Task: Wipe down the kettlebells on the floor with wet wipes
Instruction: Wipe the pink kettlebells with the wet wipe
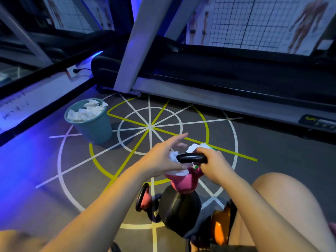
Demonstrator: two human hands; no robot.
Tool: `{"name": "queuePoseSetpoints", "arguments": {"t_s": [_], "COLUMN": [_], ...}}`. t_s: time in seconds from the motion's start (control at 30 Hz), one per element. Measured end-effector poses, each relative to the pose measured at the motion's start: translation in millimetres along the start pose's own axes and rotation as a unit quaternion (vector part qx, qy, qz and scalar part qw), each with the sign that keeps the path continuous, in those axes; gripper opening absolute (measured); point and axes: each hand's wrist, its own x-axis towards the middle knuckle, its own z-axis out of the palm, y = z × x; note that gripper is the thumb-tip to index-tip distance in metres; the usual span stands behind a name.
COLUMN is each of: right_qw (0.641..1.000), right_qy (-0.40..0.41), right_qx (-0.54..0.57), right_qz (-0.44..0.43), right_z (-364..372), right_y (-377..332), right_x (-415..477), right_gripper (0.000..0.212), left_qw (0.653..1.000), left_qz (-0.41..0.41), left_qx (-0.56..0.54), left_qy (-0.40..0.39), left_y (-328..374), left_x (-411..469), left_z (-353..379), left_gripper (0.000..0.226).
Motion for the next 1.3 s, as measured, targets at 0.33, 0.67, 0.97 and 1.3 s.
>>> {"name": "queuePoseSetpoints", "arguments": {"t_s": [0.33, 0.67, 0.97, 1.3], "right_qw": [0.999, 0.999, 0.999, 0.997], "right_qy": [-0.011, 0.018, 0.020, 0.020], "right_qx": [0.037, 0.032, 0.035, 0.075], "right_qz": [-0.021, -0.011, -0.017, -0.001], "right_z": [-1.8, 2.9, 2.5, 1.9], "right_y": [3.1, 0.3, 2.9, 7.9], "right_x": [-3.3, -1.6, -4.1, -4.2], "right_gripper": [0.042, 0.037, 0.038, 0.040], "left_qw": [0.899, 0.824, 0.878, 0.819], "left_qz": [-0.114, -0.181, -0.131, -0.147], "left_qx": [-0.209, -0.355, -0.315, -0.434], "left_qy": [0.368, 0.403, 0.336, 0.346], "left_y": [-16.9, -19.0, -29.1, -23.0], "left_x": [-22.8, -11.2, -29.5, -17.7], "left_z": [92.5, 117.8, 114.5, 135.3], "left_gripper": [0.022, 0.025, 0.064, 0.019]}}
